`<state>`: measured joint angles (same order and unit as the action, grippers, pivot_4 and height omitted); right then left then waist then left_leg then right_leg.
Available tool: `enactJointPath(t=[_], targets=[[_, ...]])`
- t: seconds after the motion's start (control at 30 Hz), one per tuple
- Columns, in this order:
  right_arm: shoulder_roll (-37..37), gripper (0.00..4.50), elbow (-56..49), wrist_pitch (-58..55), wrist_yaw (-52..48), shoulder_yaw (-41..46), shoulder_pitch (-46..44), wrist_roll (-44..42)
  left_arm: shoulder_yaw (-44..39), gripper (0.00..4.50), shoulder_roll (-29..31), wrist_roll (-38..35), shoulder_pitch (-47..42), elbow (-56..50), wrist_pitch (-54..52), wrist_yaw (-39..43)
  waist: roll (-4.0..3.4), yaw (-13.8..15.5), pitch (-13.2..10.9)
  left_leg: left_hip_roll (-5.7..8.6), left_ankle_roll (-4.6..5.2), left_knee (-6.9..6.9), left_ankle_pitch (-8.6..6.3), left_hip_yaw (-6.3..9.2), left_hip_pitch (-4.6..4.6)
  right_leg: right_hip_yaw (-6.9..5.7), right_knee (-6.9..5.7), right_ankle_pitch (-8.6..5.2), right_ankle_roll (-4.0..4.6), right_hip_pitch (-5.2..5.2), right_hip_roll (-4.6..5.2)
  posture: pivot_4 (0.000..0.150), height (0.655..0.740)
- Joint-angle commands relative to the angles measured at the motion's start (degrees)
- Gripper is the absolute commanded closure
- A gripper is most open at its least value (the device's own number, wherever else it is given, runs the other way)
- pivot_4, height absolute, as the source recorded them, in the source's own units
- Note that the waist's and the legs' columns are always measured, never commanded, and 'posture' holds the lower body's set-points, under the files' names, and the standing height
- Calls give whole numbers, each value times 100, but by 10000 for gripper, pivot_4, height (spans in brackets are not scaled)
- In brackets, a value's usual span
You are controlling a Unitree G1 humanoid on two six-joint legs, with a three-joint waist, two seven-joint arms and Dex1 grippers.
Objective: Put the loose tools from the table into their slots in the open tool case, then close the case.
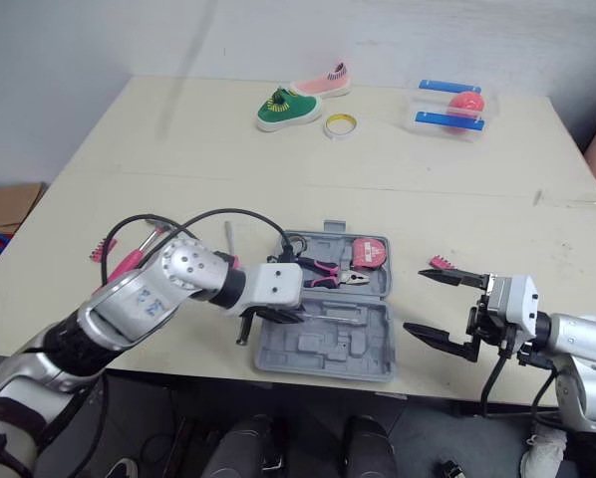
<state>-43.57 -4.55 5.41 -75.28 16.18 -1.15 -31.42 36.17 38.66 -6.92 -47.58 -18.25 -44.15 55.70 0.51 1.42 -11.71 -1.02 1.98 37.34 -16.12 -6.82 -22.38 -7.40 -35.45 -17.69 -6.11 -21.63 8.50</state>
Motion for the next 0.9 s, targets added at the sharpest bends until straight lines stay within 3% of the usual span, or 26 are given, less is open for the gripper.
enactJointPath(t=[0.03, 0.9], targets=[[-100, 0, -387, -150, 104, 164, 60, -178, -16, 44706, -115, 268, -191, 206, 203, 49, 0, -2, 0, 0, 0, 2, 0, 0, 0, 0, -1, 0, 0, 0, 0, 1500, 7400], [36, 0, -624, -154, 352, 146, 334, -147, 200, 44706, -465, 998, -108, 390, 113, 394, 2, 6, -1, 2, 6, 12, 0, 4, 0, -1, -10, 0, 0, 3, 5, 1500, 7400]])
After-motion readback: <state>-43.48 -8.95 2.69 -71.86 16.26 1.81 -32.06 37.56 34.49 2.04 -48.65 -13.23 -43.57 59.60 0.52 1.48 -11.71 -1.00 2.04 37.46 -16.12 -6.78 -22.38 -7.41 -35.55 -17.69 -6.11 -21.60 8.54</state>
